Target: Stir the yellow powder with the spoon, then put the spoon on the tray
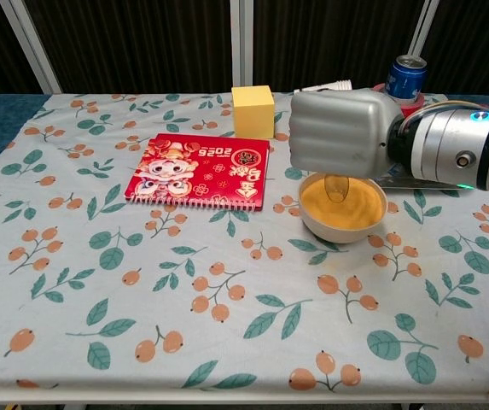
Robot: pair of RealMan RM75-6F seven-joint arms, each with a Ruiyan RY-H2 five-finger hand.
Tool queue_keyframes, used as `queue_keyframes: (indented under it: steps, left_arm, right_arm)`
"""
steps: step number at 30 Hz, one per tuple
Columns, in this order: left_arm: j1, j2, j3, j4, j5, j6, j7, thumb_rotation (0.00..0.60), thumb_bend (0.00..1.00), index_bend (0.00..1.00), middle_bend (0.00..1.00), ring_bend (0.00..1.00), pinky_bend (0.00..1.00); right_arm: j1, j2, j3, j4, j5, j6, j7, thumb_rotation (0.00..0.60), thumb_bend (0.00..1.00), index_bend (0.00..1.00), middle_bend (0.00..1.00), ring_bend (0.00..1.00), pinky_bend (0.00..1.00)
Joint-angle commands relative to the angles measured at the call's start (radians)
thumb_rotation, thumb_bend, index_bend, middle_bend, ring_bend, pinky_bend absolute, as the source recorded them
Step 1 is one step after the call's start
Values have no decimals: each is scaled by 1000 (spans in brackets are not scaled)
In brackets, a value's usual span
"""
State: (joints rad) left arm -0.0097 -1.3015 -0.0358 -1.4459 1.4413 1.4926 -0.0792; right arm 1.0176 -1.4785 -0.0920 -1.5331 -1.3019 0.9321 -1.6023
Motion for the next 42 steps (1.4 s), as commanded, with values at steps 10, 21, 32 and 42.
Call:
queue_keyframes:
  steps: [10,21,32,42]
  left_arm:
    - [3,-8,4,12,2,-2,-16,600,219,185,178,118,125]
    - [5,-8,3,11,10,7,-16,600,219,185,178,119,125]
    - [2,-7,1,11,11,5,-17,600,219,185,178,119,125]
    - [2,-3,2,6,12,5,-11,600,220,185,178,119,125]
  right_arm:
    - [-11,-55,3,98,27,-15,-61,600,497,823,962,908,1000]
    - [-8,-14,15,34,-11,31,-101,600,500,827,962,908,1000]
    - [-66,-47,14,36,-18,118,-186,600,507,866,981,911,1000]
    - [-118,-82,47,61,13,152,-81,600,513,920,1000,941,1000]
